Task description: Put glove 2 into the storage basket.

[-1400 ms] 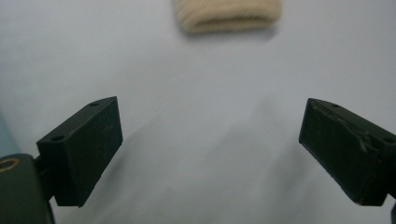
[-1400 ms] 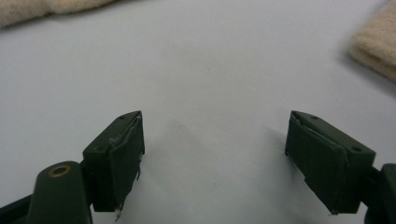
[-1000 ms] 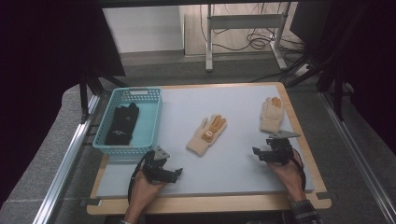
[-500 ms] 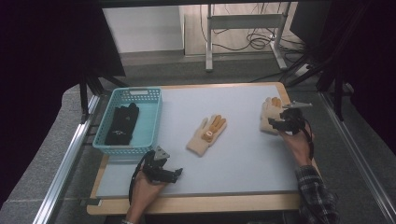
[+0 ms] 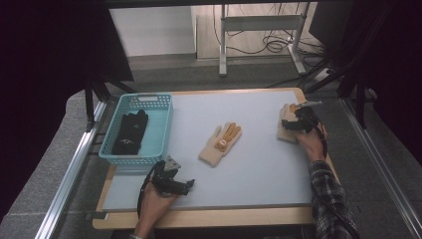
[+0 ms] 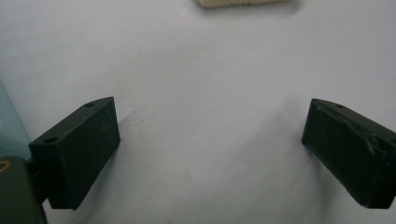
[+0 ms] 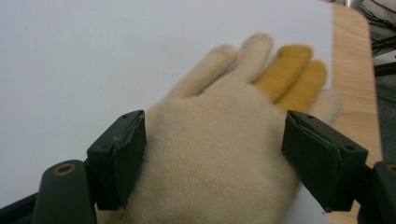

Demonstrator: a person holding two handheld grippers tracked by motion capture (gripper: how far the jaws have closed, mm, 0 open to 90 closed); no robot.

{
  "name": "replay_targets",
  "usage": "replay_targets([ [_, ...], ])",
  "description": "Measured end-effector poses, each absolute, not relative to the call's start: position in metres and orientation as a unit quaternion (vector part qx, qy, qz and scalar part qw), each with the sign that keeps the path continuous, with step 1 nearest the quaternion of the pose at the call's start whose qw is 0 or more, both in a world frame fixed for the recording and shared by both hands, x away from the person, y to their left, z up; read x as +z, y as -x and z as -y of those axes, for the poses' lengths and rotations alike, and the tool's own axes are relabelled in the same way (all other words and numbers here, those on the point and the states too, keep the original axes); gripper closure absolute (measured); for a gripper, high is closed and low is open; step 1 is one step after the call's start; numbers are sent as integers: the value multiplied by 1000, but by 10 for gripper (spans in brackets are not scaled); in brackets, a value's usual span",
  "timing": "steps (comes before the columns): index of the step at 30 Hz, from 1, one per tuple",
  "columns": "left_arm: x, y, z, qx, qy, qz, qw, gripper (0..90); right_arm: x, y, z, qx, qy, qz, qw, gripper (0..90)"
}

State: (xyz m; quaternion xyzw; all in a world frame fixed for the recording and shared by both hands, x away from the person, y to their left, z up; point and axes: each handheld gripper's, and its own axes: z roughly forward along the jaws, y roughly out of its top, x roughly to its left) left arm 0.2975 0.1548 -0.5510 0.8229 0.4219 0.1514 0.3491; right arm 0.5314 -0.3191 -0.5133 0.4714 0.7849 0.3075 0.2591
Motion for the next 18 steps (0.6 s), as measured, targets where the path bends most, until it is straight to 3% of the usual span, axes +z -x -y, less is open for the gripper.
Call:
replay_targets([
  [2,-551,-297,-155,151,-823,-422,349,42,-517,-533,316,295,-465,-794,256,281],
  [5,-551,-297,-155,152,-823,-422,349,43,-516,-534,316,307,-485,-785,233,461],
  [8,-551,-297,-155,152,-823,-422,349,43,-513,-529,314,298,-496,-782,234,575],
  [12,-551,-297,-155,152,-823,-422,349,43,-505,-522,314,316,-496,-778,221,629],
  [15,-551,-297,-155,153,-823,-422,349,44,-494,-508,311,334,-480,-778,230,787],
  [18,-551,-297,-155,153,-823,-422,349,44,-481,-488,303,361,-462,-778,226,796],
])
